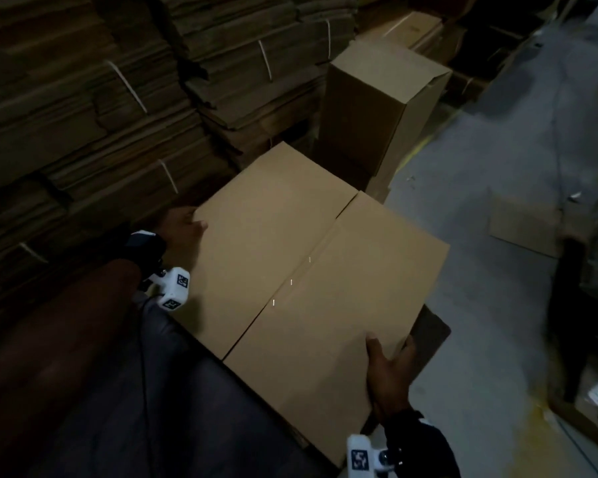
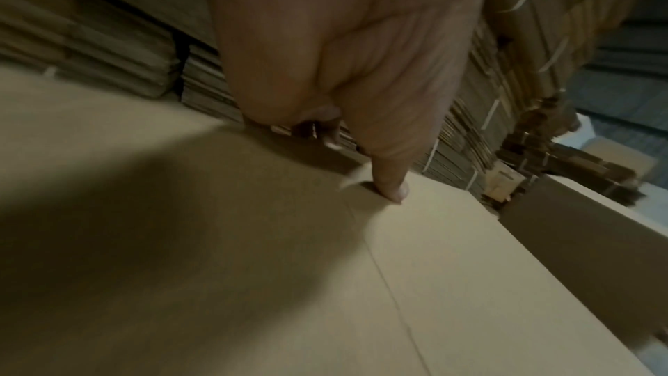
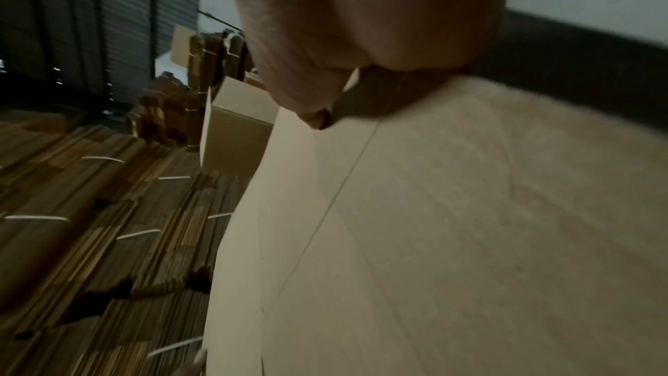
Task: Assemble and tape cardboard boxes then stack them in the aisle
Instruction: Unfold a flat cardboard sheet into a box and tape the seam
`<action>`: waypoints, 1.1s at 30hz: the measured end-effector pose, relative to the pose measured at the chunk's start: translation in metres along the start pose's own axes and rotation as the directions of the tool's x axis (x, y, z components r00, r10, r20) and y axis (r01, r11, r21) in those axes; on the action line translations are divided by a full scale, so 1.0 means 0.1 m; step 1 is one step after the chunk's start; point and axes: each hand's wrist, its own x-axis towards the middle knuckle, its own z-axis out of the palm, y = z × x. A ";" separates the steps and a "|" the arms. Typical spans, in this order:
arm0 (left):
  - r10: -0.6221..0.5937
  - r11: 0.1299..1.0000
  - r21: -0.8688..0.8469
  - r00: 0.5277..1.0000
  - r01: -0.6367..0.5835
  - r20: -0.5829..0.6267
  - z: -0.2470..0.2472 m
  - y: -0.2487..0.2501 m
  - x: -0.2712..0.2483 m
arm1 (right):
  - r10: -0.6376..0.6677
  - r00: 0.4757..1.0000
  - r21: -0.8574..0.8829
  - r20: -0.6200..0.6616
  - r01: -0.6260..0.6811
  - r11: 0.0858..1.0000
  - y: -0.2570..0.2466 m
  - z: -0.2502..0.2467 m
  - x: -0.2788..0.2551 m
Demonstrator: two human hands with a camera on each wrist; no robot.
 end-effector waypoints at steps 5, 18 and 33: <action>-0.088 0.987 -0.135 0.996 0.084 -0.026 0.06 -0.19 0.36 | -0.030 0.999 -0.116 -0.039 0.025 0.993 -0.01 0.26 -0.01; -0.169 0.982 -0.112 0.972 0.153 -0.162 0.28 -0.32 0.38 | 0.028 0.999 -0.227 -0.040 -0.037 0.973 -0.01 0.41 0.00; 0.335 0.939 -0.040 0.937 -0.340 -0.096 1.82 1.46 -1.59 | -0.465 0.857 -0.441 0.223 0.514 0.736 -0.25 -0.72 0.86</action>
